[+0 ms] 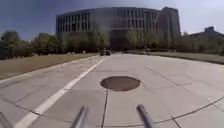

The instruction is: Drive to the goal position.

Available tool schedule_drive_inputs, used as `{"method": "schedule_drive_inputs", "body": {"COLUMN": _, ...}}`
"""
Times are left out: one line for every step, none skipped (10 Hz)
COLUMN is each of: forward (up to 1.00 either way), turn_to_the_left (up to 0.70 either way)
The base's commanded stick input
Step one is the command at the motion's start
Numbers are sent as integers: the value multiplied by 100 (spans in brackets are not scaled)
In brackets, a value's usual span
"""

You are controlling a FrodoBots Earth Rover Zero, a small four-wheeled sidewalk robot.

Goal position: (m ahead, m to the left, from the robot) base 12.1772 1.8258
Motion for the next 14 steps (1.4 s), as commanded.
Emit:
{"method": "schedule_drive_inputs", "body": {"forward": 70, "turn_to_the_left": 0}}
{"method": "schedule_drive_inputs", "body": {"forward": 70, "turn_to_the_left": 0}}
{"method": "schedule_drive_inputs", "body": {"forward": 70, "turn_to_the_left": 0}}
{"method": "schedule_drive_inputs", "body": {"forward": 70, "turn_to_the_left": 0}}
{"method": "schedule_drive_inputs", "body": {"forward": 70, "turn_to_the_left": 0}}
{"method": "schedule_drive_inputs", "body": {"forward": 70, "turn_to_the_left": 0}}
{"method": "schedule_drive_inputs", "body": {"forward": 70, "turn_to_the_left": 0}}
{"method": "schedule_drive_inputs", "body": {"forward": 70, "turn_to_the_left": 0}}
{"method": "schedule_drive_inputs", "body": {"forward": 70, "turn_to_the_left": 0}}
{"method": "schedule_drive_inputs", "body": {"forward": 70, "turn_to_the_left": 0}}
{"method": "schedule_drive_inputs", "body": {"forward": 70, "turn_to_the_left": 0}}
{"method": "schedule_drive_inputs", "body": {"forward": 70, "turn_to_the_left": 0}}
{"method": "schedule_drive_inputs", "body": {"forward": 70, "turn_to_the_left": 0}}
{"method": "schedule_drive_inputs", "body": {"forward": 70, "turn_to_the_left": 0}}
